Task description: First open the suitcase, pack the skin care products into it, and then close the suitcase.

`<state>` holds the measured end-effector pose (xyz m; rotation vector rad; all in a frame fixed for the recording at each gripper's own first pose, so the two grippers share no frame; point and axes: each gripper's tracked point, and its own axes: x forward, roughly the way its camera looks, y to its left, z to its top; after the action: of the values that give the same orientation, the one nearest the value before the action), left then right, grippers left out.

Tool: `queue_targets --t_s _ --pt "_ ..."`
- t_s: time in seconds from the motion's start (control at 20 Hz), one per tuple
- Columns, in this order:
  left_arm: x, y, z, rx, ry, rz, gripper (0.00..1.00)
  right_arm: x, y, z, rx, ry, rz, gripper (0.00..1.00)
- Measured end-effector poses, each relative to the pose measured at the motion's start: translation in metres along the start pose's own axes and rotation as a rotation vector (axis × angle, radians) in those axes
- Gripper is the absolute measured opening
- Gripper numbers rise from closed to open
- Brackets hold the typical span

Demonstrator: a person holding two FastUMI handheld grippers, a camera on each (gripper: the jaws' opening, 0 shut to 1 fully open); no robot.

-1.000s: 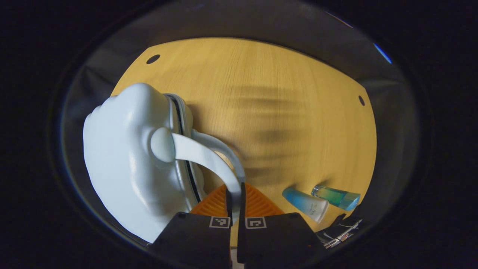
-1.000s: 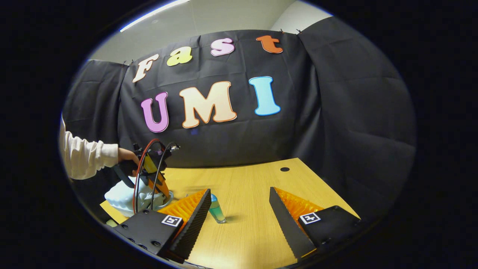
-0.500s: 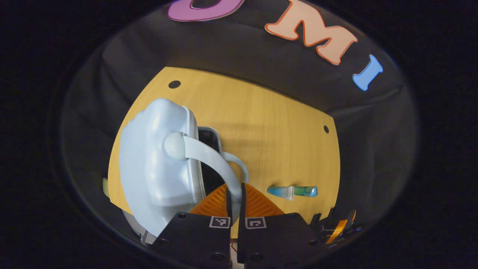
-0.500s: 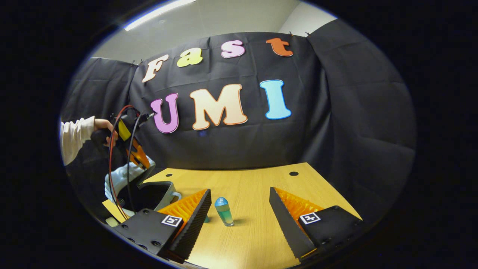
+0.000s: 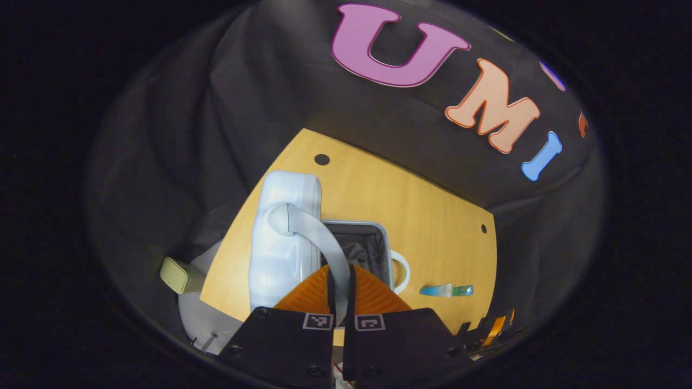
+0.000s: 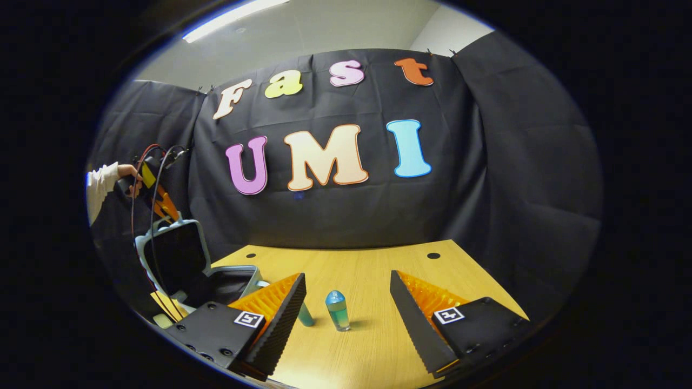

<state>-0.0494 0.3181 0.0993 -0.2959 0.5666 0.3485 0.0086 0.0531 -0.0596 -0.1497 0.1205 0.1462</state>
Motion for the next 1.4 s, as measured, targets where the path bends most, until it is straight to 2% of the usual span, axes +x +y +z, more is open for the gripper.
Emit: queue_targets --t_s 0.35,0.45,0.65,0.75,0.8,1.05,1.1,1.25,1.3,1.4 --pt "0.001 0.17 -0.014 0.081 -0.012 0.303 0.0 0.012 0.055 -0.002 -0.021 -0.011 0.026 0.98" --pt "0.01 0.21 -0.021 0.066 -0.01 0.368 0.0 0.017 0.066 -0.002 -0.033 -0.012 0.024 0.98" --pt "0.048 0.261 -0.059 0.002 0.057 0.372 0.0 0.024 0.082 -0.004 -0.016 0.001 0.014 0.98" --pt "0.064 0.262 -0.078 -0.011 0.093 0.352 0.0 0.025 0.082 -0.003 -0.021 -0.002 -0.012 0.98" --pt "0.074 0.265 -0.087 -0.019 0.114 0.344 0.0 0.024 0.084 -0.004 -0.021 0.002 -0.02 0.94" --pt "0.109 0.279 -0.121 -0.067 0.179 0.295 0.0 0.022 0.089 -0.015 -0.042 0.026 -0.045 0.98" --pt "0.11 0.286 -0.126 -0.068 0.187 0.311 0.0 0.022 0.09 -0.018 -0.039 0.033 -0.047 0.98" --pt "0.114 0.287 -0.135 -0.092 0.193 0.32 0.13 0.022 0.091 -0.023 -0.03 0.043 -0.048 0.98" --pt "0.114 0.286 -0.135 -0.098 0.18 0.326 0.31 0.022 0.09 -0.024 -0.03 0.048 -0.048 0.98" --pt "0.108 0.299 -0.133 -0.048 0.15 0.408 0.67 0.022 0.087 -0.026 -0.029 0.05 -0.044 0.98"
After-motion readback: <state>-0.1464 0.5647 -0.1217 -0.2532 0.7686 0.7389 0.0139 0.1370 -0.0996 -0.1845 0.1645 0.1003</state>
